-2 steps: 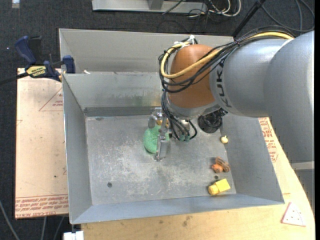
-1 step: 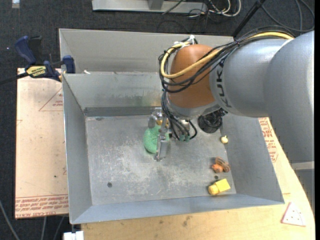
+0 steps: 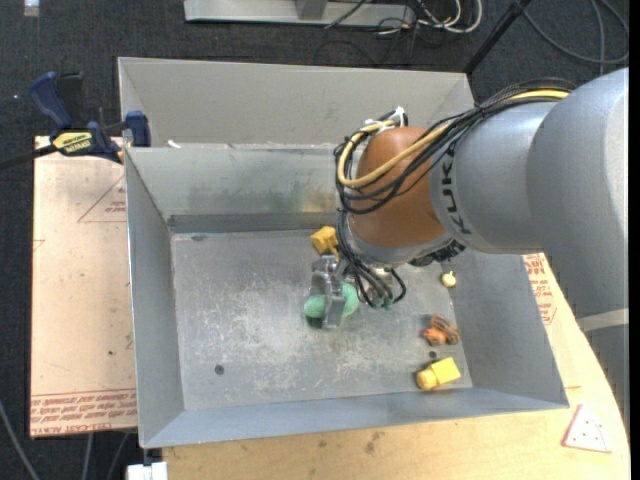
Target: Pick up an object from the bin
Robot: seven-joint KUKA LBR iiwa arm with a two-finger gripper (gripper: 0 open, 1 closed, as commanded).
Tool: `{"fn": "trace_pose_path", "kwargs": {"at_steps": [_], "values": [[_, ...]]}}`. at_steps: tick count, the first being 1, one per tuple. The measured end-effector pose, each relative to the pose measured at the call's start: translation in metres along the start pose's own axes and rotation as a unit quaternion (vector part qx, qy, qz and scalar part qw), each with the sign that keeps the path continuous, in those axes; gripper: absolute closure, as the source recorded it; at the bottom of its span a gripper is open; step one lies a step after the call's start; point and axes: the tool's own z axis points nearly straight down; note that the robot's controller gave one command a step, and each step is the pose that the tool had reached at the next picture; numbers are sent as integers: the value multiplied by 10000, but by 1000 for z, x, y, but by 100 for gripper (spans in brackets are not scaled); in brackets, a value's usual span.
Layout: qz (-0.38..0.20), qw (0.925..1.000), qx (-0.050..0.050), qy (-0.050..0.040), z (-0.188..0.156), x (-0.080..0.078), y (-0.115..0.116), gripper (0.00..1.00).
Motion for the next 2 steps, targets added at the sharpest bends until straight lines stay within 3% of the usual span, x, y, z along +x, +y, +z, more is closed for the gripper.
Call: {"fn": "trace_pose_path", "kwargs": {"at_steps": [1,2], "values": [[1,10000,-1,0,0,0,0,100],[-165,9999,6,-25,-181,-11,-17,100]]}}
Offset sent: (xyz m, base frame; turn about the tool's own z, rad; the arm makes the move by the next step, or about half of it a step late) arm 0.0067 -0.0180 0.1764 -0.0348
